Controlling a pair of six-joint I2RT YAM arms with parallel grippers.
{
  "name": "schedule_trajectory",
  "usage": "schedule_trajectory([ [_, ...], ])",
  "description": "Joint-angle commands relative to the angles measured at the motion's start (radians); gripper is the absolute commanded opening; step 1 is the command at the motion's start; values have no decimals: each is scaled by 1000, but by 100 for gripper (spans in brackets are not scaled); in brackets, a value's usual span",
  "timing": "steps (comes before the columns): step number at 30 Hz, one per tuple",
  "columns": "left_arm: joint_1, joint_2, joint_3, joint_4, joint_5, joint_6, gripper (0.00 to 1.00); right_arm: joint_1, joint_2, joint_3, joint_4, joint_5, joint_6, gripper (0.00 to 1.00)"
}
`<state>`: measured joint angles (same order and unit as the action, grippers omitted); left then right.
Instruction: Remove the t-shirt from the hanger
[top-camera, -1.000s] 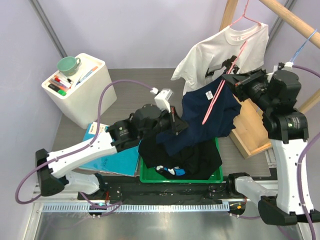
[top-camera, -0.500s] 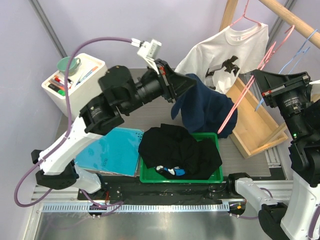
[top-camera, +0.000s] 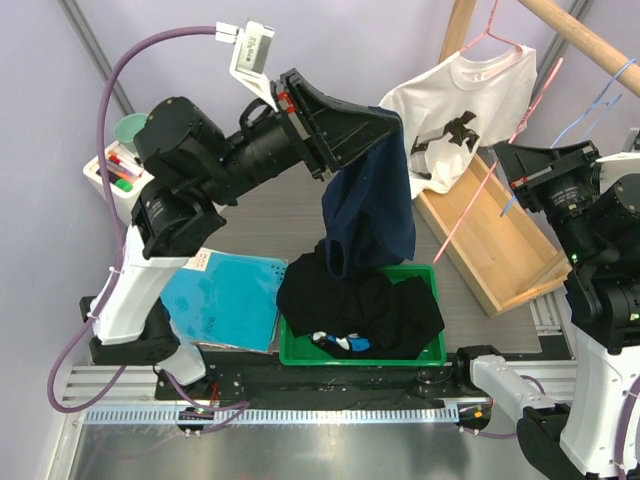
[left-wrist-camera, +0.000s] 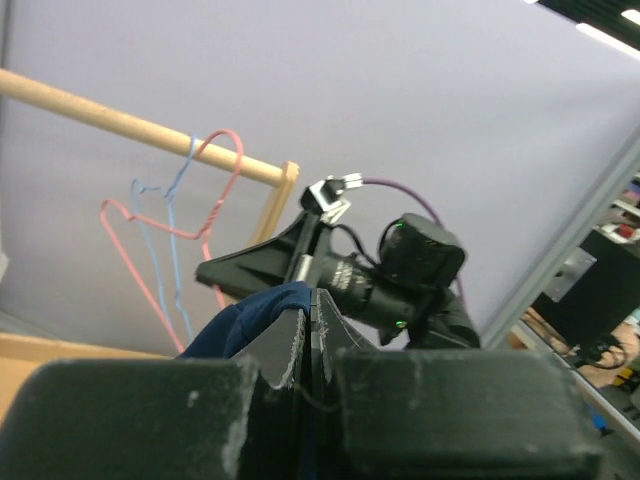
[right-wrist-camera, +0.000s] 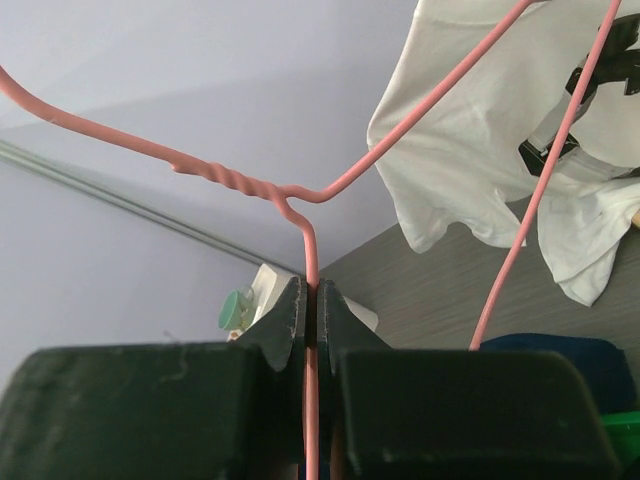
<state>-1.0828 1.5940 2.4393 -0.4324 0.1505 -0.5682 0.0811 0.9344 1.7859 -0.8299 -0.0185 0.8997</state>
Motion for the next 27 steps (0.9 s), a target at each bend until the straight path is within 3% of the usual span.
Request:
schedule_trajectory([
  [1, 4, -61, 37, 159, 106, -77, 0, -1, 1, -17, 77, 6, -18, 1],
  [11, 4, -48, 61, 305, 268, -271, 0, -3, -3, -74, 91, -1, -18, 1],
  [15, 4, -97, 24, 271, 244, -237, 0, -3, -9, -89, 92, -6, -16, 1],
  [23, 4, -210, -201, 189, 146, -164, 0, -1, -20, -112, 94, -6, -19, 1],
  [27, 4, -293, -398, 181, 106, -174, 0, -3, -17, -120, 97, -8, -22, 1],
])
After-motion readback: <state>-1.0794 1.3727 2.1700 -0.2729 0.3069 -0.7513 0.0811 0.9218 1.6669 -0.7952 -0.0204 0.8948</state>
